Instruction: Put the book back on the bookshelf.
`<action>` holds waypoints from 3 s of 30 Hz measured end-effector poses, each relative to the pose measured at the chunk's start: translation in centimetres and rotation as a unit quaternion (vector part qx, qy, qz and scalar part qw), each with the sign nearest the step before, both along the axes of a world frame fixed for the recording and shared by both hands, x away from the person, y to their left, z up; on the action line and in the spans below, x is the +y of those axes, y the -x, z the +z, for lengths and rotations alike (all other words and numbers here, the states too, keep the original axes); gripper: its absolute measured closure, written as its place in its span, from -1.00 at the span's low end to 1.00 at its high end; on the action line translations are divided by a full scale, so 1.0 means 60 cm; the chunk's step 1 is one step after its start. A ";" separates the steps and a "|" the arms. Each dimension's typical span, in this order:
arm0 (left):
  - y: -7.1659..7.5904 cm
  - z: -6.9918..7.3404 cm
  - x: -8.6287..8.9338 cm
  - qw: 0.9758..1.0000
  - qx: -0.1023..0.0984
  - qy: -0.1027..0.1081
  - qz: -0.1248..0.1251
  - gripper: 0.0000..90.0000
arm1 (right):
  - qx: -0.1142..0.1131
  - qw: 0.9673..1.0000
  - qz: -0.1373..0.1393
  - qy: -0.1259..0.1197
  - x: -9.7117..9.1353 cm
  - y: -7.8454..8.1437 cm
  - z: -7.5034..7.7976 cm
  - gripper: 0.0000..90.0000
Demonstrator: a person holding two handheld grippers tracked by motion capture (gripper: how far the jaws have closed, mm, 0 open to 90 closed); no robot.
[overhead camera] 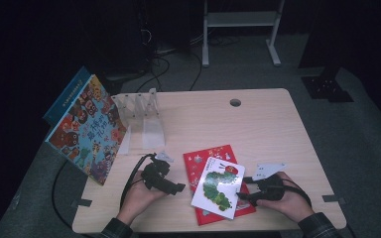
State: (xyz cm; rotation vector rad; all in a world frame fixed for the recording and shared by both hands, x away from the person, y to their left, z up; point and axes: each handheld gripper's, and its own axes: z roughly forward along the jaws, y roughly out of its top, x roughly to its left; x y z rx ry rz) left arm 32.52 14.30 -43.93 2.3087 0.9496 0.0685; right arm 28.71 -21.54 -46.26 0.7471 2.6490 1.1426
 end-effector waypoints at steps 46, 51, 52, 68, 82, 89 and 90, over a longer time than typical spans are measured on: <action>-0.028 -0.033 -0.042 0.997 0.061 0.028 -0.047 -0.84 | -0.016 1.000 0.008 0.000 0.105 -0.026 -0.010 -0.20; -0.029 -0.031 -0.049 0.997 0.064 0.014 -0.046 -0.89 | -0.015 1.000 0.006 0.000 0.105 -0.025 -0.011 -0.21; -0.030 -0.031 -0.050 0.997 0.067 0.015 -0.044 -0.89 | -0.015 1.000 0.006 -0.001 0.105 -0.025 -0.011 -0.21; -0.034 -0.009 -0.037 0.994 0.083 0.065 -0.025 -0.78 | -0.010 1.000 0.001 -0.001 0.103 -0.025 -0.012 -0.26; -0.016 0.037 -0.038 0.994 0.036 0.099 -0.038 -0.71 | -0.010 1.000 0.002 0.009 0.099 -0.024 -0.011 -0.29; -0.005 0.045 -0.056 0.986 0.051 0.136 -0.076 -0.52 | -0.010 1.000 0.002 0.007 0.097 -0.024 -0.011 -0.30; -0.002 0.046 -0.063 0.988 0.044 0.127 -0.082 -0.52 | -0.011 1.000 0.003 0.008 0.097 -0.024 -0.011 -0.30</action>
